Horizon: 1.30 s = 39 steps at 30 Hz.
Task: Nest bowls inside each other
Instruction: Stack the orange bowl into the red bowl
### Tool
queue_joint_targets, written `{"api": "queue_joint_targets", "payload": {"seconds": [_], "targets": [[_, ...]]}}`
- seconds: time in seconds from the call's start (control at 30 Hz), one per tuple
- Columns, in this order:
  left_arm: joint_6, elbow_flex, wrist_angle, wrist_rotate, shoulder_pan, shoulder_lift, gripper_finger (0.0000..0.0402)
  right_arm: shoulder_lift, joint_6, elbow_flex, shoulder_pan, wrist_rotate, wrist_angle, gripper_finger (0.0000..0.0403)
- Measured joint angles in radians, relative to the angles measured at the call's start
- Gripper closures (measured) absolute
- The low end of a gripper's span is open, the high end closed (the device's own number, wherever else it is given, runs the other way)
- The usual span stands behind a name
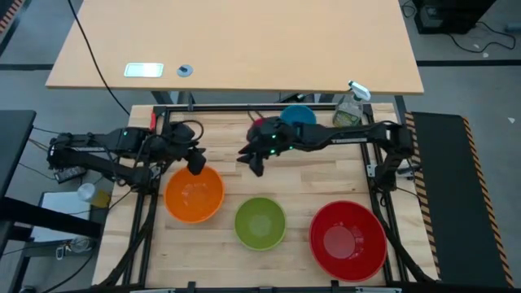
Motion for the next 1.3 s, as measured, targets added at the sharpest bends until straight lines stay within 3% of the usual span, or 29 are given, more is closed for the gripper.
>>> {"api": "queue_joint_targets", "payload": {"seconds": [0.23, 0.37, 0.57, 0.87, 1.1, 1.3], "targets": [[0.017, 0.0, -0.011, -0.008, -0.037, -0.022, 0.023, 0.048, 0.018, 0.032, 0.033, 0.051, 0.003, 0.0244], [0.106, 0.0, -0.013, -0.014, -0.048, -0.038, 0.023, 0.045, 0.027, 0.034, 0.04, 0.153, 0.012, 0.0244], [0.213, -0.001, -0.024, -0.004, -0.047, -0.079, 0.023, 0.045, 0.104, 0.034, 0.048, 0.169, 0.112, 0.0244], [0.294, -0.049, -0.017, 0.0, -0.047, -0.147, 0.023, 0.079, 0.18, 0.035, 0.075, 0.306, 0.18, 0.0244], [0.24, -0.165, 0.081, 0.004, -0.055, -0.2, 0.023, 0.176, 0.284, 0.032, 0.074, 0.285, 0.247, 0.0243], [0.166, -0.251, 0.208, 0.027, -0.074, -0.217, 0.023, 0.195, 0.303, 0.032, 0.063, 0.229, 0.191, 0.0227]]}}
